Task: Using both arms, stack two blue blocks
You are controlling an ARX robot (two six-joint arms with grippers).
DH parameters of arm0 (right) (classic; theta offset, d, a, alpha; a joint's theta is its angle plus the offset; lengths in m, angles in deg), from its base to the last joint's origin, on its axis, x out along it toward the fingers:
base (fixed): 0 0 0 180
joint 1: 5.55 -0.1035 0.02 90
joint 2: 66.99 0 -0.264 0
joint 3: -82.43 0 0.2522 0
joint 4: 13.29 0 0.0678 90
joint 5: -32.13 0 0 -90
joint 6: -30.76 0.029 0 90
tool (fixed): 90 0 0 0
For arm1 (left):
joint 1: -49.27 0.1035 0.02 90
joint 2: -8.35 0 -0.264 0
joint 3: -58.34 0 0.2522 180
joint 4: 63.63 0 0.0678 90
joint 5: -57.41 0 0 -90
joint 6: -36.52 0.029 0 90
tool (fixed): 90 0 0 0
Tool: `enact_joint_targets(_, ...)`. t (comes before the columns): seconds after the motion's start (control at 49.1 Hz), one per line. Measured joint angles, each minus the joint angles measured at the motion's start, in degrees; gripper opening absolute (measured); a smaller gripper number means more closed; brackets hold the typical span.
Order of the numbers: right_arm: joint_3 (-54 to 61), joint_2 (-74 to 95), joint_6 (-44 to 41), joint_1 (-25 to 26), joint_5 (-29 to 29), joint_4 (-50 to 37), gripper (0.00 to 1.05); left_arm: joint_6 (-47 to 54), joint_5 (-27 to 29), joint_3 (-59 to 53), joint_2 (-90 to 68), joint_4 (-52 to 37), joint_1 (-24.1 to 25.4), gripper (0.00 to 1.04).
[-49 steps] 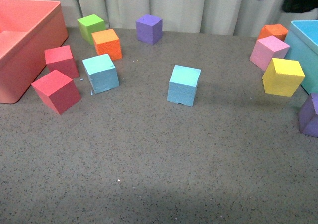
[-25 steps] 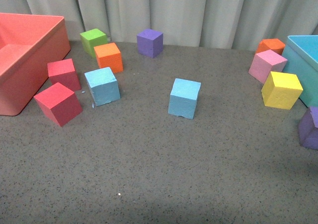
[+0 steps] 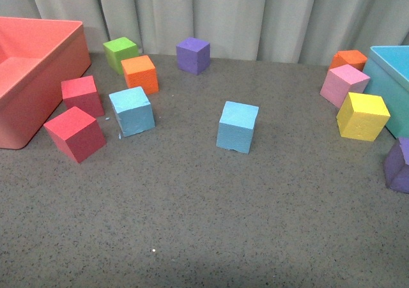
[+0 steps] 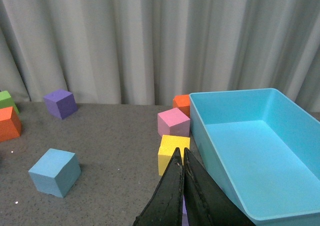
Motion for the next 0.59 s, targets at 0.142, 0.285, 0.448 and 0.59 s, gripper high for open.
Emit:
enact_joint_targets(0.142, 1.09, -6.47, 0.0, 0.04, 0.09, 5.35, 0.01, 0.0, 0.0, 0.0, 0.0, 0.0, 0.0, 0.98)
enact_joint_targets(0.285, 1.66, -12.17, 0.0, 0.04, 0.11, 10.32, 0.01, 0.0, 0.0, 0.0, 0.0, 0.0, 0.0, 0.98)
enact_joint_targets(0.448, 2.05, -19.67, 0.0, 0.04, 0.11, 17.14, 0.01, 0.0, 0.0, 0.0, 0.0, 0.0, 0.0, 0.98)
enact_joint_targets(0.59, 2.05, -25.18, 0.0, 0.04, 0.11, 22.18, 0.01, 0.0, 0.0, 0.0, 0.0, 0.02, 0.0, 0.98)
